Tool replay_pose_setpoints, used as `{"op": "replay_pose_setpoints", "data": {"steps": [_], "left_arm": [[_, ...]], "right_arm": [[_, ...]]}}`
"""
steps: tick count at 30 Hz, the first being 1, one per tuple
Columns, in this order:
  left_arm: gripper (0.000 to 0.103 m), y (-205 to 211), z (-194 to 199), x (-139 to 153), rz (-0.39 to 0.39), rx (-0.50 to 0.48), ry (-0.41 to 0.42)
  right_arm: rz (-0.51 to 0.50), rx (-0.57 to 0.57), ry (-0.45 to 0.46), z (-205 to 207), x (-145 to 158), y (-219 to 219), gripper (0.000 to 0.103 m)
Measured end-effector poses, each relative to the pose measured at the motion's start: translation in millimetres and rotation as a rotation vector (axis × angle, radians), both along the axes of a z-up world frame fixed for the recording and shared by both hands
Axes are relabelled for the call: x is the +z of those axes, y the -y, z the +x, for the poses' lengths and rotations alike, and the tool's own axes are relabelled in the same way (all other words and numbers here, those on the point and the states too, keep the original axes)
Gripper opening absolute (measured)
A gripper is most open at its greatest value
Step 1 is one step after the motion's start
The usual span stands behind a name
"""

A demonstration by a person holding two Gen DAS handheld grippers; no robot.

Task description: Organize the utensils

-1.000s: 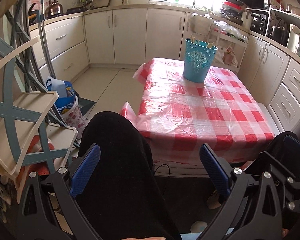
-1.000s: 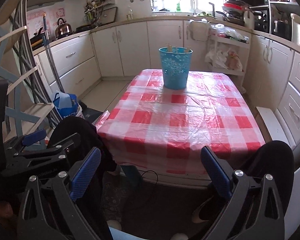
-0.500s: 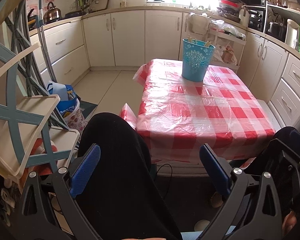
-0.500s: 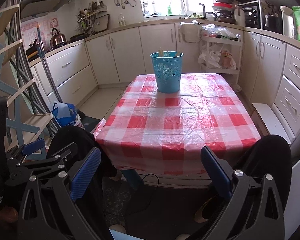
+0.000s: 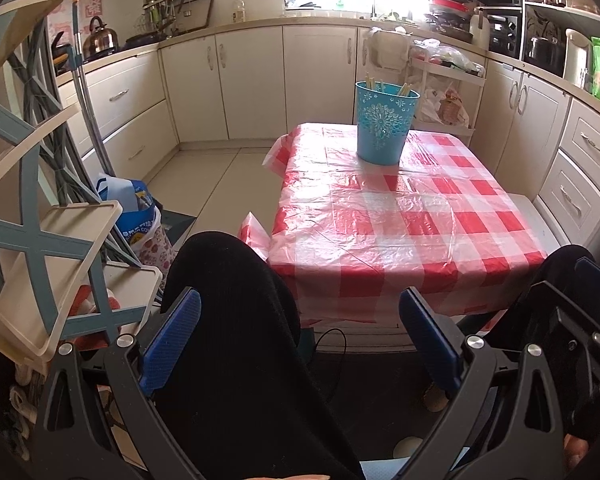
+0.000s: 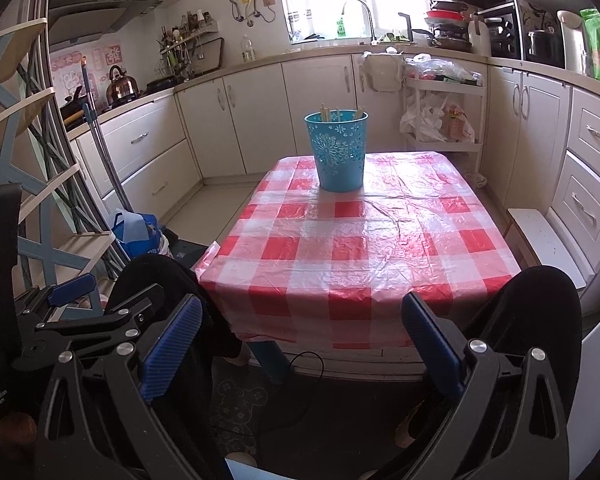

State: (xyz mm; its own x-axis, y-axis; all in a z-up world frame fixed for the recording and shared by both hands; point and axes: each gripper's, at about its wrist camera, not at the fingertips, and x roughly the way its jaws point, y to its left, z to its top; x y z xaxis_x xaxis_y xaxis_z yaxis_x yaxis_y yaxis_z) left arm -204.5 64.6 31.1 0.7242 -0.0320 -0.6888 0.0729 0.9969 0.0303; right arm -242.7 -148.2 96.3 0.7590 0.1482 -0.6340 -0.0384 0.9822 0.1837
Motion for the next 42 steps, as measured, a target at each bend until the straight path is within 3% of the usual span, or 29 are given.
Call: {"op": "replay_pose_setpoints", "data": {"steps": [11,42], "left_arm": [[0.095,17,-10,2,0.024,-0.053,0.004],[0.095,18,-10,-1,0.022,-0.052,-0.013]], "right_arm": [[0.043,-0.03,0.013,-9,1,15,0.096],[0.038,-0.03,0.038,-13,6,19,0.096]]}}
